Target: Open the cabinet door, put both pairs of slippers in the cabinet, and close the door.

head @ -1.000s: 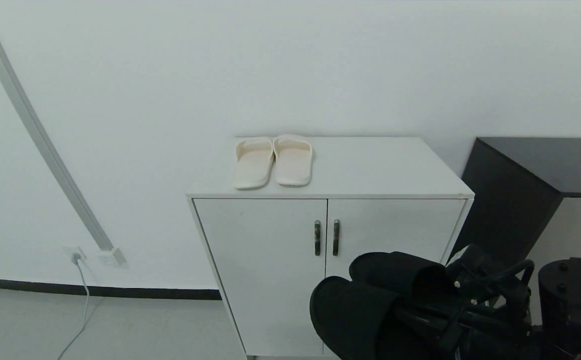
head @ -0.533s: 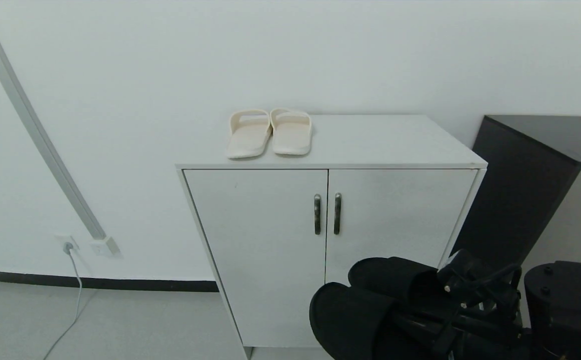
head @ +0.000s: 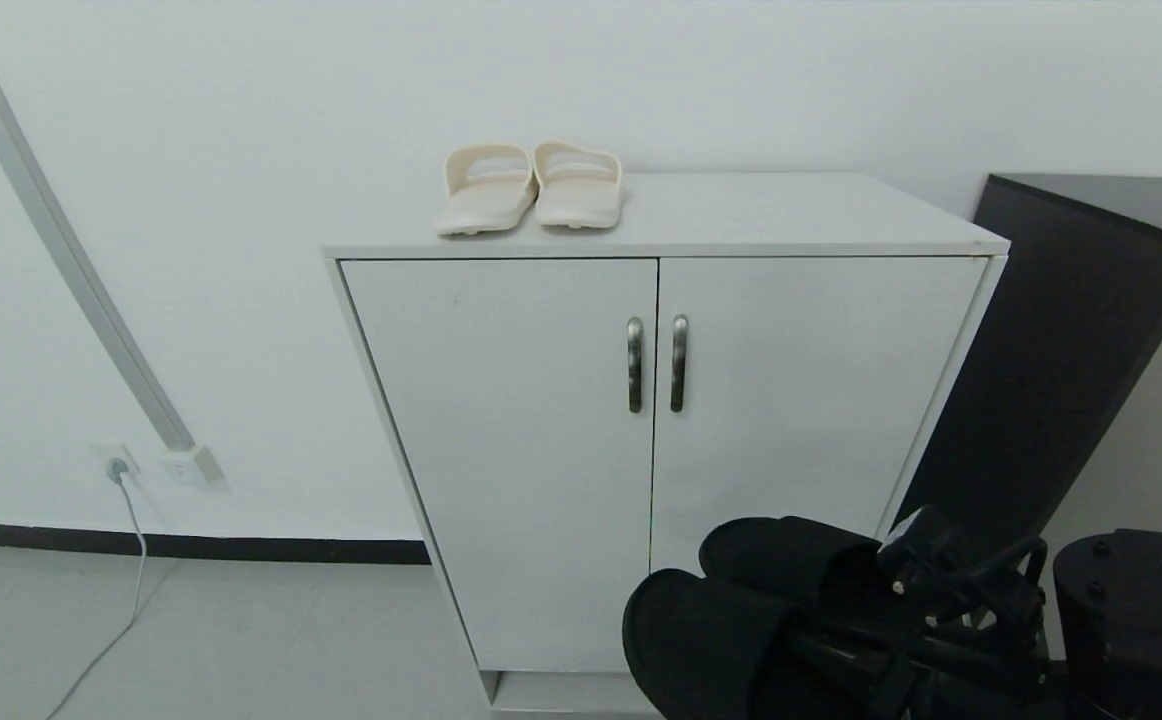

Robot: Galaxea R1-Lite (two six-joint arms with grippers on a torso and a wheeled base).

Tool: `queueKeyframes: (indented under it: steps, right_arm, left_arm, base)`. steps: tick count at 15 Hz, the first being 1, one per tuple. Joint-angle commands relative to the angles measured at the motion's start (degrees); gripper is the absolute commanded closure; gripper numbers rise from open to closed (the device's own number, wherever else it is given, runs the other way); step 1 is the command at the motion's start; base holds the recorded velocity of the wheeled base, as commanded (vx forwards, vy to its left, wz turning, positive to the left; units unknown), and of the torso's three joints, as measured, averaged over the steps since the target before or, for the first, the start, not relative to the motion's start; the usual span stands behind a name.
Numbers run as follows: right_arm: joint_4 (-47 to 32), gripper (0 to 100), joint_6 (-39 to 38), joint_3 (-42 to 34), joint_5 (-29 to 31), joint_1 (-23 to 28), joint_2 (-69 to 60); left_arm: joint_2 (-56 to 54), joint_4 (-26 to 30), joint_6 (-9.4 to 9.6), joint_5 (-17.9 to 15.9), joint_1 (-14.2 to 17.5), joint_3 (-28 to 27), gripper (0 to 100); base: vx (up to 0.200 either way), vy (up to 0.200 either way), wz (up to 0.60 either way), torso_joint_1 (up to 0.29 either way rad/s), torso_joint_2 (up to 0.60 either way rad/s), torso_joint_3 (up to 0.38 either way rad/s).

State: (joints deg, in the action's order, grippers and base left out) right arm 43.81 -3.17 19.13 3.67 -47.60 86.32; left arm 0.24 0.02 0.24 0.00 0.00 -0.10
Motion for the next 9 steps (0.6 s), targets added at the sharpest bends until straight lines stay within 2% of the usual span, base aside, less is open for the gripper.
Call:
queueKeyframes:
  steps: [1,3,7,9]
  right_arm:
    - [0.13,100,0.01,-0.23,0.02,-0.03,-0.01]
    - [0.66,100,0.09,-0.23,0.02,-0.03,0.16]
    - [1.45,100,0.09,-0.23,0.02,-0.12,0.25]
    - [1.54,100,0.01,-0.32,0.02,-0.12,0.25]
  left_arm:
    - [2.74,0.06,0.02,0.00,-0.88,0.01,0]
    - [4.77,0.06,-0.07,0.00,-2.64,0.01,0]
    - [4.68,-0.20,0.46,0.26,-2.37,-0.25,0]
    - [5.12,-0.64,-0.42,0.00,-2.37,-2.45,0]
  base:
    - [0.000,0.000,0.00,-0.100,0.47,0.364]
    - [0.000,0.000,0.00,-0.078,0.45,0.366]
    - [0.000,0.000,0.00,-0.030,0.42,0.378]
    - [0.000,0.000,0.00,0.000,0.16,0.149]
